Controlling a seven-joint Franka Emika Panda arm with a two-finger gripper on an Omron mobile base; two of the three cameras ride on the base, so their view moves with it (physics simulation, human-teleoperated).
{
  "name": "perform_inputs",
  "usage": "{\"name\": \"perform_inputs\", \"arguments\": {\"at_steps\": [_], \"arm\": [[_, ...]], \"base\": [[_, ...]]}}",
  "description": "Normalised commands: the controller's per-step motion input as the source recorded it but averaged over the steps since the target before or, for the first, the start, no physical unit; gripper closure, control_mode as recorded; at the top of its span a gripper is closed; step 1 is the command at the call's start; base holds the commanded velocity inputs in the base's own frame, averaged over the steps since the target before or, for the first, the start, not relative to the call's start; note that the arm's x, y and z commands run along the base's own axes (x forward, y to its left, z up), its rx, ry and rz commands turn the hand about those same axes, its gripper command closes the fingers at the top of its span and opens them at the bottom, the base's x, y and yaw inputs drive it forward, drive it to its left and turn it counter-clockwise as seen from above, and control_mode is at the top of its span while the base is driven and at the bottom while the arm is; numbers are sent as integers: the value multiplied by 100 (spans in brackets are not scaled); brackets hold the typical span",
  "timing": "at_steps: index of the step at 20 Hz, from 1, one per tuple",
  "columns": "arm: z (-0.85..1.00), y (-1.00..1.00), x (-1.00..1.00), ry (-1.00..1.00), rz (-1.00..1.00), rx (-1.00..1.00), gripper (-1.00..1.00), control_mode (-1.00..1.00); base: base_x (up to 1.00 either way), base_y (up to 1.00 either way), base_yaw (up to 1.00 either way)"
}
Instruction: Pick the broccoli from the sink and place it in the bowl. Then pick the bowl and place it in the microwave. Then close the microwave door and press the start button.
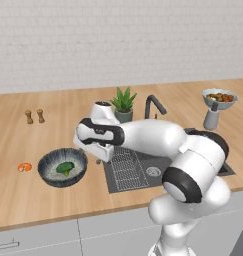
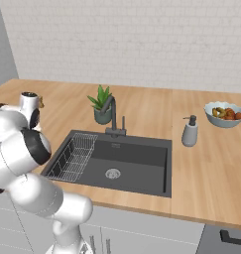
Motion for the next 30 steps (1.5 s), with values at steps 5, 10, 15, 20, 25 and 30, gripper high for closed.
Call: {"name": "perform_inputs", "arguments": {"at_steps": [5,10,15,20,25,30], "arm": [[-54,6,28,0,3,1,-100,-100],[-27,23,29,0,2,0,-100,-100],[-25,13,12,0,2,0,-100,-100],[-32,13,-5,-1,1,0,100,-100],[-14,8,-21,-7,0,0,100,-100],[1,-5,-56,-1,-7,0,100,-100]], "base": [[0,0,0],[0,0,0],[0,0,0],[0,0,0],[0,0,0],[0,0,0]]}}
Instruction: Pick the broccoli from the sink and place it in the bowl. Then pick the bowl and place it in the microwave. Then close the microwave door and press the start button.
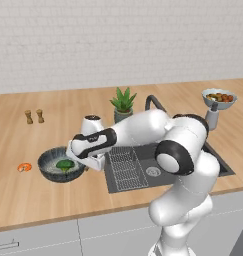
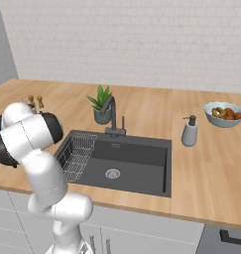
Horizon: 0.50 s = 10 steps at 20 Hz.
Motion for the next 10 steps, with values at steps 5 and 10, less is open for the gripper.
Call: {"name": "perform_inputs", "arguments": {"at_steps": [5,10], "arm": [[64,-26,-70,-11,-16,2,100,-100],[89,-37,-56,-13,-14,3,100,-100]], "base": [[0,0,0],[0,0,0]]}}
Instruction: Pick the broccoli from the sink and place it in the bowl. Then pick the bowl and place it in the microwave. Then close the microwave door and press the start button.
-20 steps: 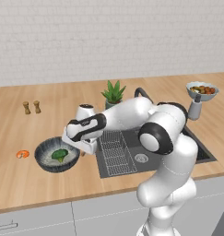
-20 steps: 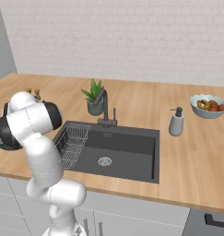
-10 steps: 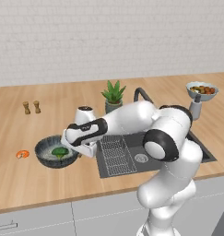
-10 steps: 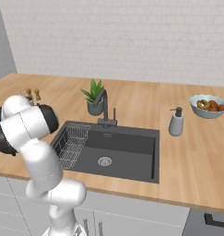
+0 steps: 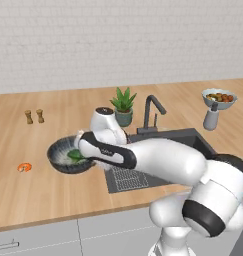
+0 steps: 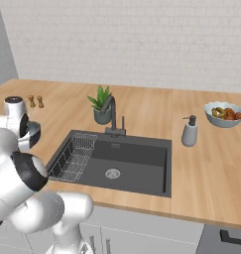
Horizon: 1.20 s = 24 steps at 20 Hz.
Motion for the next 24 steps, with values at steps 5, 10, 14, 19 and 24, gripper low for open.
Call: {"name": "perform_inputs", "arguments": {"at_steps": [5,10,14,19,24], "arm": [[80,-56,-46,-9,-14,2,100,-100],[75,-72,-42,-1,-17,0,100,-100],[64,-94,-24,2,-19,0,100,-100],[47,-100,-19,5,-20,0,100,-100],[41,-87,-18,1,-21,0,100,-100]], "base": [[0,0,0],[0,0,0],[0,0,0],[0,0,0],[0,0,0]]}}
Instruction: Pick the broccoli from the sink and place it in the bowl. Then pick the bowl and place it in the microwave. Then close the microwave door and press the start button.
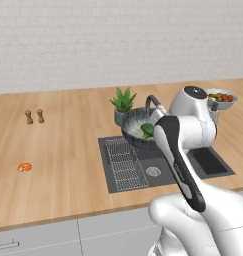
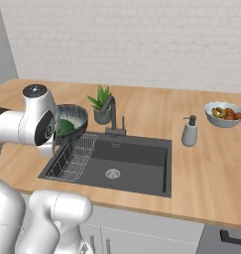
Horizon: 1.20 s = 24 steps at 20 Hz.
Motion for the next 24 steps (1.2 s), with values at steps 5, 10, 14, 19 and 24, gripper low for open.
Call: {"name": "perform_inputs", "arguments": {"at_steps": [5,10,14,19,24], "arm": [[11,-52,-7,9,-19,-5,100,-100],[44,-51,-24,0,-10,0,100,-100],[49,-18,-31,-3,0,0,100,-100],[0,0,0,0,0,0,100,100],[0,0,0,0,0,0,100,100]], "base": [[0,0,0],[0,0,0],[0,0,0],[-80,-93,-14],[-47,-92,-39]]}}
